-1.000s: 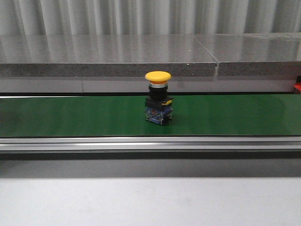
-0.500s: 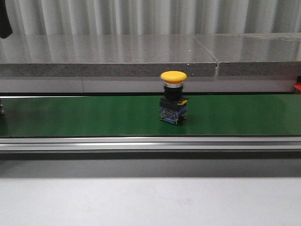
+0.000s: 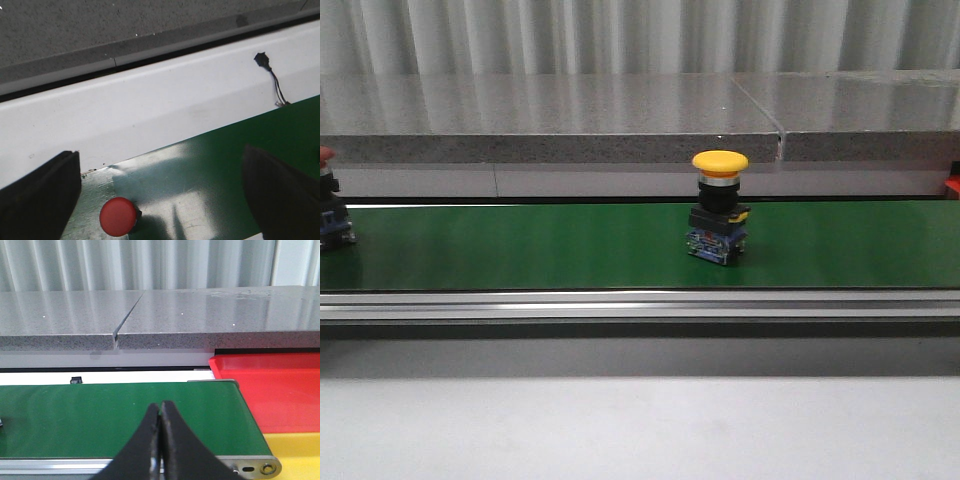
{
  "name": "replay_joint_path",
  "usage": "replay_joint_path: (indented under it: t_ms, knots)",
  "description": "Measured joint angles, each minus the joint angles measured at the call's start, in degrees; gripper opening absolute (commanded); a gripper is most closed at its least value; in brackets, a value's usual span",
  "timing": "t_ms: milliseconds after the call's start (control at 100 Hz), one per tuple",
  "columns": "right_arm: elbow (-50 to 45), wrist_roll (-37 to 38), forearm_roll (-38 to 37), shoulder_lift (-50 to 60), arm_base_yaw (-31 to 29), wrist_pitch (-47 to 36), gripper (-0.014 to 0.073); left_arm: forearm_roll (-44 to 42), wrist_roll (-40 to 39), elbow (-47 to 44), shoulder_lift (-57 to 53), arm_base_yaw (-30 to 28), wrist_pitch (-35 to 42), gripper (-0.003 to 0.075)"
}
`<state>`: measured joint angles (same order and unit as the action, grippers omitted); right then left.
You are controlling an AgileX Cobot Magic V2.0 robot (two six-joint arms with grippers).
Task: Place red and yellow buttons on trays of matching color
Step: 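Move the right gripper above the yellow button arriving on the conveyor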
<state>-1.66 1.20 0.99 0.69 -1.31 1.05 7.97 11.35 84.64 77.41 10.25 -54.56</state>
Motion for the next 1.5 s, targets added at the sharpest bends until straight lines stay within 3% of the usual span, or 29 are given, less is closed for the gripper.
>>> replay_joint_path:
  t_ms: [300, 470, 610, 880, 1230, 1500]
  knots:
    - [0.0, 0.0, 0.0, 0.0, 0.0, 0.0, -0.0069, 0.0, 0.0, -20.45, -17.13, 0.0, 13.9, 0.0625]
    - [0.0, 0.0, 0.0, 0.0, 0.0, 0.0, -0.0069, 0.02, 0.0, -33.53, -28.67, 0.0, 21.01, 0.0547]
    - [0.0, 0.0, 0.0, 0.0, 0.0, 0.0, -0.0069, 0.13, 0.0, -41.01, -36.61, 0.1, 23.42, 0.039]
    - [0.0, 0.0, 0.0, 0.0, 0.0, -1.75, -0.0069, 0.5, 0.0, -46.15, -45.3, 0.1, 24.72, -0.0022]
    - [0.0, 0.0, 0.0, 0.0, 0.0, -3.81, -0.0069, 0.5, 0.0, -46.38, -45.94, 0.1, 25.76, -0.0021]
    - [9.22, 0.0, 2.74, -2.46, 0.0, 7.97, -0.0069, 0.58, 0.0, -46.38, -45.94, 0.1, 25.76, -0.0021]
